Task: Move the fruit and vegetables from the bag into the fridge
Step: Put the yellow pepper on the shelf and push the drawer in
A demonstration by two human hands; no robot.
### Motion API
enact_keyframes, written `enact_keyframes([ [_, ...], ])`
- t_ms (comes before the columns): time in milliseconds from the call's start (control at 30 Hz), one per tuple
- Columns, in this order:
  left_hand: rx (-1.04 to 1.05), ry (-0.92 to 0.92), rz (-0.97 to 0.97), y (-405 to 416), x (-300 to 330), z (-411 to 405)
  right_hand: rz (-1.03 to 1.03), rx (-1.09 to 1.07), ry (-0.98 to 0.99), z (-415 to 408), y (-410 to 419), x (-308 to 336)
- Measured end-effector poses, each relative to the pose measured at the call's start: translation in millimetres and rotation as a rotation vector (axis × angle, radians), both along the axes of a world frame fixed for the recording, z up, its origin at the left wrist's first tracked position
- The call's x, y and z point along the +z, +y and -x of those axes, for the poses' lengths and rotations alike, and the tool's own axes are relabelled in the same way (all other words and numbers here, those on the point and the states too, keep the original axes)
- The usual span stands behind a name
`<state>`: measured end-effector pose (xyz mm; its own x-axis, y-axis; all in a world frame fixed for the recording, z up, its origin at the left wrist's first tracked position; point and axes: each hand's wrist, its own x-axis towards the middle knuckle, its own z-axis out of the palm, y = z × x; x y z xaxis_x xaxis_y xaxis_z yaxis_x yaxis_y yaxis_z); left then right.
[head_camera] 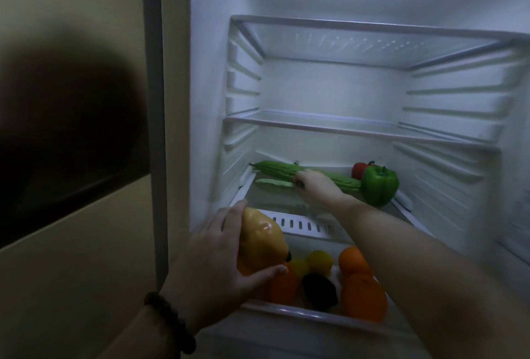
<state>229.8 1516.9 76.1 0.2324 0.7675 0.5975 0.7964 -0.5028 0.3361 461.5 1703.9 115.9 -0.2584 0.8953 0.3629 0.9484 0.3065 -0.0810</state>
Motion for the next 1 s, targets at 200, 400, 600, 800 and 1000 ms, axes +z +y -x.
enact_keyframes([
  [200, -0.061, -0.022, 0.057, -3.5, 2.1, -1.0, -0.021, 0.038, 0.035, -8.7, -46.2, 10.9],
  [400, -0.167, -0.096, 0.089, 0.4, 11.7, -5.3, 0.018, -0.086, 0.032, -35.1, -120.7, 2.7],
  [600, -0.308, -0.066, 0.140, 32.5, 51.7, -38.1, 0.144, -0.251, 0.015, -77.8, -158.2, -13.0],
  [800, -0.364, 0.115, 0.324, 81.1, 63.8, -105.3, 0.142, -0.299, -0.031, -91.5, -157.9, -20.2],
  [1000, -0.383, 0.229, 0.345, 140.4, 57.6, -151.7, 0.136, -0.277, -0.009, -98.1, -151.6, -22.8],
])
